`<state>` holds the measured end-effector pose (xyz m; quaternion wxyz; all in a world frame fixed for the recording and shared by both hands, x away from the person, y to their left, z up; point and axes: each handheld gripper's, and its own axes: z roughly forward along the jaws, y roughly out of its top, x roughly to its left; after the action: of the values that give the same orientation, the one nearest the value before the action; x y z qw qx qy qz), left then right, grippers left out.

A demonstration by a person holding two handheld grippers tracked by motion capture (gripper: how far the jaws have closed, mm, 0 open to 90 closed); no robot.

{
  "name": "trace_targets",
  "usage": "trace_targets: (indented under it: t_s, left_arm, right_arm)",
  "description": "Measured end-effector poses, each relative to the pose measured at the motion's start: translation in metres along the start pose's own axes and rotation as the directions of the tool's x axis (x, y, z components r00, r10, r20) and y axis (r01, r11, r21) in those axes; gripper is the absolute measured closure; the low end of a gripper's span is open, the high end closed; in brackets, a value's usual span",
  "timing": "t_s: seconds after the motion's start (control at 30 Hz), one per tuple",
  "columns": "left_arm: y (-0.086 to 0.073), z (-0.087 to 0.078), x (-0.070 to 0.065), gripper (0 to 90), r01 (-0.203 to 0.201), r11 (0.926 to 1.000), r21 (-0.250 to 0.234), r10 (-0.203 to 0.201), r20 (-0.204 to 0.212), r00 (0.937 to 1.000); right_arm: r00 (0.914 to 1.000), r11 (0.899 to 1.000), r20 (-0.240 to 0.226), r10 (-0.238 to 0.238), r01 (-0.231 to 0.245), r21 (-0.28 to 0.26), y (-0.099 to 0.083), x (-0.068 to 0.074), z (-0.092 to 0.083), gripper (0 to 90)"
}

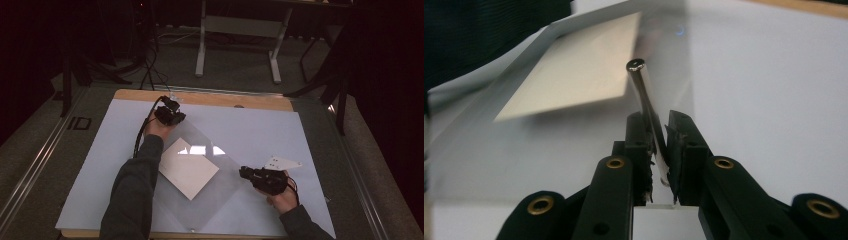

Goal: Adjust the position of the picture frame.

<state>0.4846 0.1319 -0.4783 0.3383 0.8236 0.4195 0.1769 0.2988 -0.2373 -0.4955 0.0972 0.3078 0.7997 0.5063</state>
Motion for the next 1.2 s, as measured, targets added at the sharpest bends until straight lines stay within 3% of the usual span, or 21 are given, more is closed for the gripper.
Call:
trace_targets:
  t_s: [0.03,0.33,0.43,0.77,1.0,1.2]
  left_arm:
    - [-0.006,-0.006,0.005,85.3,-0.003,0.9999,0.016,0.003,0.005,1.0]
    - [-0.038,-0.02,0.019,85.6,0.05,0.9977,0.045,-0.051,0.022,0.9984]
    - [-0.054,-0.025,0.021,85.6,0.068,0.9958,0.062,-0.069,0.026,0.9973]
    - [-0.084,-0.04,0.011,85.6,0.035,0.9971,0.068,-0.039,0.057,0.9976]
    - [-0.086,-0.04,0.005,85.4,0.014,0.9967,0.08,-0.016,0.03,0.9994]
    - [-0.092,-0.033,0.008,85.4,0.047,0.9964,0.071,-0.048,0.025,0.9985]
  right_arm:
    - [0.9997,1.0,0.025,0.007,-0.006,-0.006,0.005,-0.01,0.0,80.1]
    - [0.9976,0.999,0.047,0.051,-0.05,-0.008,0.019,-0.038,0.015,80.1]
    - [0.9959,0.997,0.044,0.079,-0.08,0.017,0.026,-0.056,0.026,80.1]
    - [0.9885,0.989,0.076,0.131,-0.136,0.064,0.037,-0.096,0.052,79.6]
    - [0.9796,0.978,0.108,0.169,-0.18,0.101,0.031,-0.109,0.067,80.0]
    - [0.9747,0.975,0.131,0.181,-0.195,0.108,0.031,-0.113,0.078,80.4]
